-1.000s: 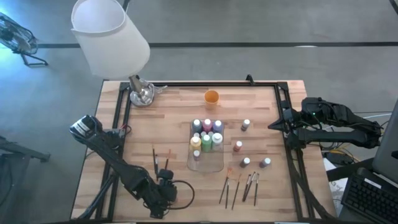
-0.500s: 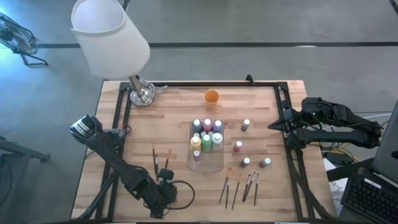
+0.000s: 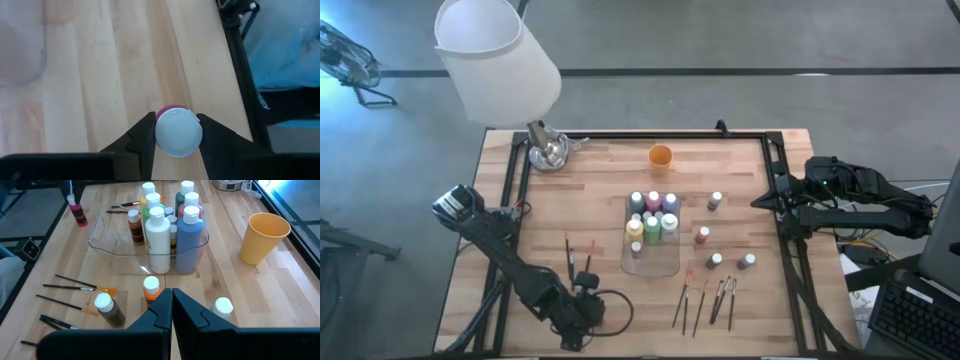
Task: Pick & Place Paint Supplies
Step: Put the pink paint bottle into the transparent bin
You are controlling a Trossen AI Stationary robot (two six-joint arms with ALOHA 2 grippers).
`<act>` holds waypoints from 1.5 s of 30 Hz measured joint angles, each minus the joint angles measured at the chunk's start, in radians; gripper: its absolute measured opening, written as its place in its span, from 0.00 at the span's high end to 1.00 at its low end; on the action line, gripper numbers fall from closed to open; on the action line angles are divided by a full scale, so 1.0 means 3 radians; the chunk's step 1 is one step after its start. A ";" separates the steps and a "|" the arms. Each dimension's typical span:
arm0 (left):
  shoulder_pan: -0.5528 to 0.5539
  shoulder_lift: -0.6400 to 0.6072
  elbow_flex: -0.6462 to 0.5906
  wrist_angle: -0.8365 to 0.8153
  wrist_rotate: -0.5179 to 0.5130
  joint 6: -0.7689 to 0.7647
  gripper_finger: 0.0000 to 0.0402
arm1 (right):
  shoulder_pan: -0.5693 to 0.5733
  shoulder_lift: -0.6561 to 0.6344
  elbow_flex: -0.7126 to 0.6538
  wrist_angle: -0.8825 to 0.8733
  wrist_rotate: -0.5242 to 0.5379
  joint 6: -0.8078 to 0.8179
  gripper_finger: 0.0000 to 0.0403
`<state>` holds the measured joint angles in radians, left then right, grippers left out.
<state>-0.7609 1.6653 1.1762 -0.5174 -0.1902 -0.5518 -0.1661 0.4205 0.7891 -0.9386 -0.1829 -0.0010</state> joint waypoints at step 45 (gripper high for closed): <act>0.0954 -0.0056 0.1217 -0.0924 -0.0991 0.0675 0.68 | 0.0001 -0.0001 0.0000 0.0001 -0.0001 0.0000 0.98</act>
<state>-0.4747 1.6485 1.5413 -0.7947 -0.4875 -0.3494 -0.1658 0.4202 0.7891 -0.9383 -0.1833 -0.0010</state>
